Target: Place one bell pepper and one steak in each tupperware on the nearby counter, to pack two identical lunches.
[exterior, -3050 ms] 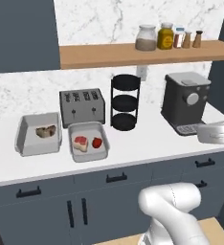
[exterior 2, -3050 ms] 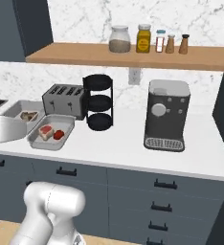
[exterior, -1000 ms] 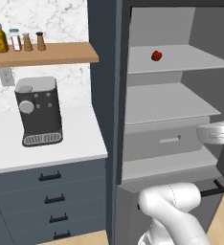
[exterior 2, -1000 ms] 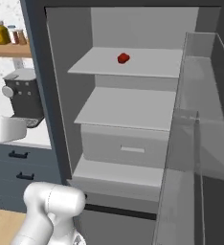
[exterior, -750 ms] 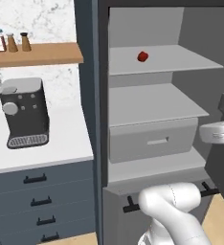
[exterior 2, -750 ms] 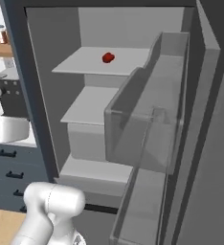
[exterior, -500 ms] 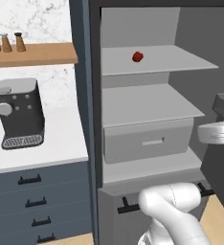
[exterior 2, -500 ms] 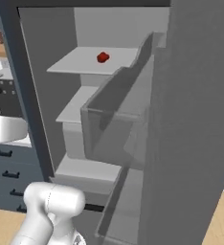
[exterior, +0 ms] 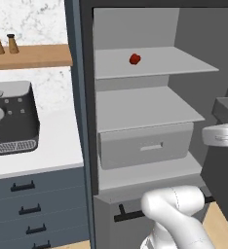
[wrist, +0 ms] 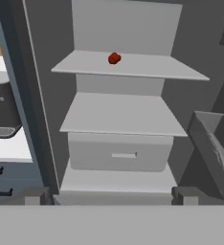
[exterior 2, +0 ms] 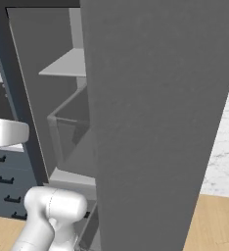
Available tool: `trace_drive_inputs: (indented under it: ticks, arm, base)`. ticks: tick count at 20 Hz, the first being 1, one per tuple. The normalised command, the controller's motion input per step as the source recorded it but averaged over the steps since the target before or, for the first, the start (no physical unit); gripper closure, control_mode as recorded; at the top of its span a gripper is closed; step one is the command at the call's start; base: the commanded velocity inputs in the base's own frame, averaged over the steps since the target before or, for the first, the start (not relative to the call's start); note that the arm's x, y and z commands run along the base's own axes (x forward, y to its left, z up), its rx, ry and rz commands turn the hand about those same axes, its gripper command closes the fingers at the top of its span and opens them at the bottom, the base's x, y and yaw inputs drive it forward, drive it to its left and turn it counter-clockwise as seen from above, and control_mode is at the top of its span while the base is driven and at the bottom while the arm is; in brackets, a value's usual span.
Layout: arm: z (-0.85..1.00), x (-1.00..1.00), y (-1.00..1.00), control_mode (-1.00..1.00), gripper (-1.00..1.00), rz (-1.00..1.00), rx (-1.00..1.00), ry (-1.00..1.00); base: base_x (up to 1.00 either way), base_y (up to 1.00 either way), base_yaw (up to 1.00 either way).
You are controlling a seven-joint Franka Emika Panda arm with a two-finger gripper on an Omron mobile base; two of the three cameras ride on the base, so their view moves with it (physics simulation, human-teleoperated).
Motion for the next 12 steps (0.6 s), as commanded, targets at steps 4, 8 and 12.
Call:
trace_drive_inputs:
  ticks: [4,8,12]
  arm:
    - [0.00,0.00,0.00,1.00,-1.00,0.00,0.00,0.00]
    - [0.00,0.00,0.00,1.00,-1.00,0.00,0.00,0.00]
    - [0.00,0.00,0.00,1.00,-1.00,0.00,0.00,0.00]
  base:
    - [0.11,0.00,0.00]
    - [0.22,-0.02,0.00]
    - [0.07,0.00,0.00]
